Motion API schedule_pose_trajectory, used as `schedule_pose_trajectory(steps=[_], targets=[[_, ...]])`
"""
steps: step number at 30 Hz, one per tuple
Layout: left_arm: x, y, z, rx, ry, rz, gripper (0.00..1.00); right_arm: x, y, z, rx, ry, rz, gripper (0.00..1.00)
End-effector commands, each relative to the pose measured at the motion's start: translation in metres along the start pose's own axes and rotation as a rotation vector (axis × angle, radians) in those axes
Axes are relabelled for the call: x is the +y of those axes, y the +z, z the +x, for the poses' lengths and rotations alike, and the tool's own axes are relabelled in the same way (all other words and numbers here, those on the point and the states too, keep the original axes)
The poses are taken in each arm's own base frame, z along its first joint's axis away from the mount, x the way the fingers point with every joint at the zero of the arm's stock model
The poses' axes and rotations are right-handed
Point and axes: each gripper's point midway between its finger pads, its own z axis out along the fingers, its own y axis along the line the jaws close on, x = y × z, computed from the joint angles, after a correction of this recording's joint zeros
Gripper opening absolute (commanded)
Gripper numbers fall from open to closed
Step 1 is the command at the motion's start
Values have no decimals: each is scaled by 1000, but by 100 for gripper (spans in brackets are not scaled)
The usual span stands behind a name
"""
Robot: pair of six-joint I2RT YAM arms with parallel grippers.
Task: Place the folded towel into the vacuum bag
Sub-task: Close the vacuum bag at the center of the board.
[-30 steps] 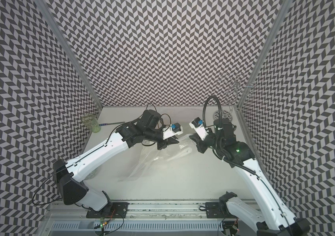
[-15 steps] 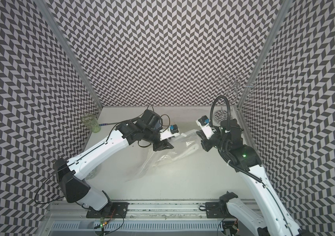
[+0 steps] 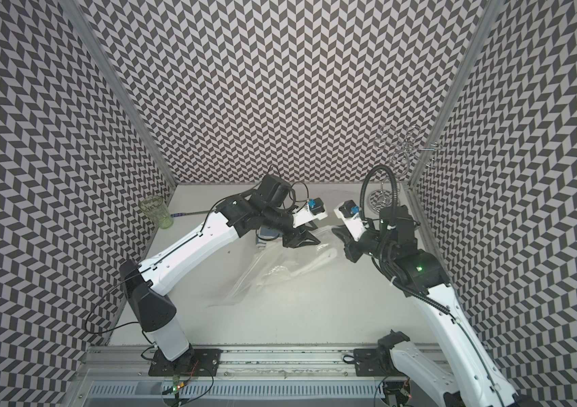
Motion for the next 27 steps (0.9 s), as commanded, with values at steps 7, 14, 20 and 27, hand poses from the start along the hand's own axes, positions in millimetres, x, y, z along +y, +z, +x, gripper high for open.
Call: schedule_pose_trajectory(steps=[7,14,20,27], targets=[[7,-13,-3,-24,-26,-14,23,1,-4,-24,-103,-54,2,0],[3,-17,21,22,-31,-35,11,-15,-9,-32,-109,-37,83,0],[-2,-35,51,43,-29,-89,7,-26,-12,-36,-113,-34,135,0],[-9,-36,77,70,-3,-104,9,-26,-14,-42,-128,-21,123,0]])
